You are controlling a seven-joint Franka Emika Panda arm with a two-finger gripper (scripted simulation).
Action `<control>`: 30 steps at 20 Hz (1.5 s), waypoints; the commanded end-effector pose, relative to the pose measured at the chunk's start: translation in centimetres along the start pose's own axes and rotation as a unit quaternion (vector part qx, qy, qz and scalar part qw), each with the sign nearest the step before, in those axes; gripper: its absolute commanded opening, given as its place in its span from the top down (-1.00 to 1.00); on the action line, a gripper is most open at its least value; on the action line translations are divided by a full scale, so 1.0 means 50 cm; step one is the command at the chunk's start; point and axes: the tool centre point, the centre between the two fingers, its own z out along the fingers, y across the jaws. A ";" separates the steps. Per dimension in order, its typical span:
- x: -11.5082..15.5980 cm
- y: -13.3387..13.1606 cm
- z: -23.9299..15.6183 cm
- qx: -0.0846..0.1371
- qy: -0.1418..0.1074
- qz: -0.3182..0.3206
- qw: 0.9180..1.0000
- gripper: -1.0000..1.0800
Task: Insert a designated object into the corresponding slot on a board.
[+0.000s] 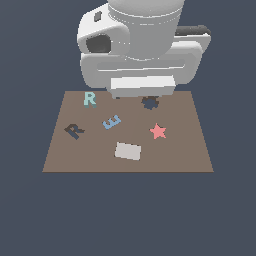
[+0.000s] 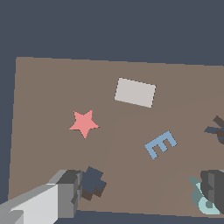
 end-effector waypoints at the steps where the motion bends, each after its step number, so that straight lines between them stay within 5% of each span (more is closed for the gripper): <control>1: 0.000 0.000 0.000 0.000 0.000 0.000 1.000 -0.92; 12: -0.041 0.051 0.043 -0.001 -0.001 -0.003 1.000 -0.92; 30: -0.206 0.277 0.228 -0.003 -0.005 -0.017 1.000 -0.92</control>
